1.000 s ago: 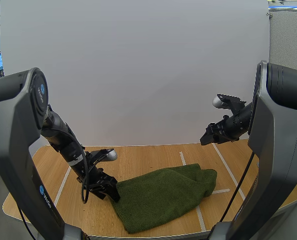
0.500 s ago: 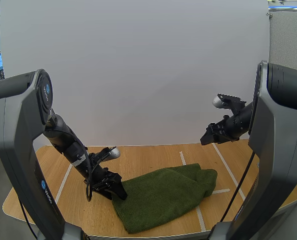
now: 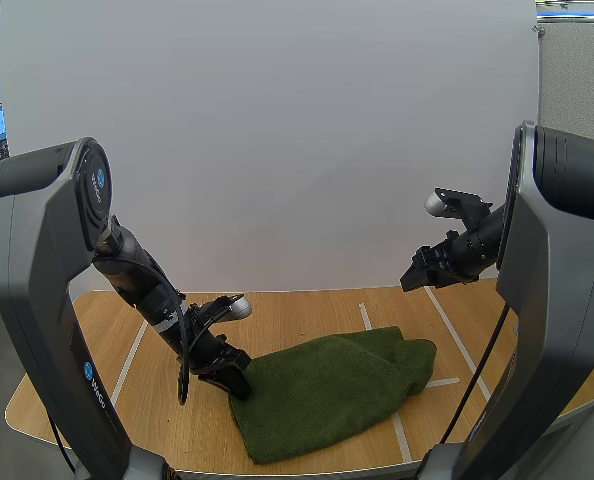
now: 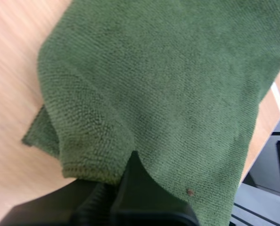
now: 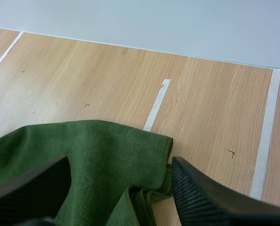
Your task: Fold the towel
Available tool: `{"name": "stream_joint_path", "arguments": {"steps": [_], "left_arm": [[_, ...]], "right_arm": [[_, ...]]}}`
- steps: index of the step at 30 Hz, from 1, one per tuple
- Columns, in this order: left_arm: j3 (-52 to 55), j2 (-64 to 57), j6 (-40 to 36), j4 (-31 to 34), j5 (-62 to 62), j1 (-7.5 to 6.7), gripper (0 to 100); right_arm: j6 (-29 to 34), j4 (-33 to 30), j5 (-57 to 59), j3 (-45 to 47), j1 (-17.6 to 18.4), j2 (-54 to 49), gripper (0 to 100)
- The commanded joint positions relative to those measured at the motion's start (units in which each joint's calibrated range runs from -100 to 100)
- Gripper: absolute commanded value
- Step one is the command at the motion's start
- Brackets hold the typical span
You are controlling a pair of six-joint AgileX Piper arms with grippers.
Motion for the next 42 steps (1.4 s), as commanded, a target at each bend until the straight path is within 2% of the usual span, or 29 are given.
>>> {"name": "stream_joint_path", "arguments": {"steps": [1, 5, 12, 19, 24, 25, 27, 28, 29, 31, 34, 37, 42], "left_arm": [[-4.03, -0.09, -0.15, 2.76, -1.72, -0.12, 0], [-7.81, -0.09, -0.15, 3.23, -1.38, -0.12, 0], [-14.99, -0.09, -3.17, 9.36, -2.16, -0.04, 0], [-15.53, -0.09, -3.18, 12.42, -6.26, 0.39, 0], [-15.53, -0.09, -3.18, 11.96, -3.09, 0.39, 2], [-15.53, -0.09, -3.42, 11.83, -2.65, 0.39, 6], [-15.53, -0.09, -4.04, 11.41, -1.80, 0.39, 19], [-15.53, -0.09, -4.04, 11.09, -0.98, 0.39, 30], [-15.67, -0.22, -4.04, 10.81, 0.42, 0.39, 47], [-15.92, -0.37, -4.04, 10.57, 2.20, 0.39, 74], [-16.41, -1.06, -4.14, 10.57, 3.94, 0.39, 100], [-16.41, -3.60, -4.29, 9.66, 4.00, 0.84, 100], [-16.41, -10.03, -2.17, 6.97, 5.92, 2.65, 100]], "right_arm": [[-0.57, -0.77, 1.40, -0.45, -0.10, -0.82, 100], [-0.47, -1.44, 1.40, -0.45, -0.10, -0.82, 100], [-0.35, -3.01, 1.40, -0.45, -0.10, -0.82, 100], [-0.05, -3.12, 1.40, -0.45, -0.10, -0.82, 100], [-0.05, -3.12, 1.40, -0.45, -0.10, -0.82, 100], [0.04, -3.12, 1.40, -0.45, -0.10, -0.82, 100], [0.67, -3.42, 1.40, -0.45, -0.10, -0.82, 100], [0.67, -3.56, 1.40, -0.45, -0.10, -0.82, 100], [0.67, -3.56, 1.40, -0.45, -0.10, -0.82, 100], [0.67, -3.56, 1.40, -0.45, -0.10, -0.82, 100], [1.00, -2.85, 1.40, -0.28, -0.10, -0.82, 100], [1.00, -2.25, 1.40, 1.63, -0.10, -0.82, 100], [1.00, -2.63, 1.40, 3.21, -0.10, -0.82, 100]]}}
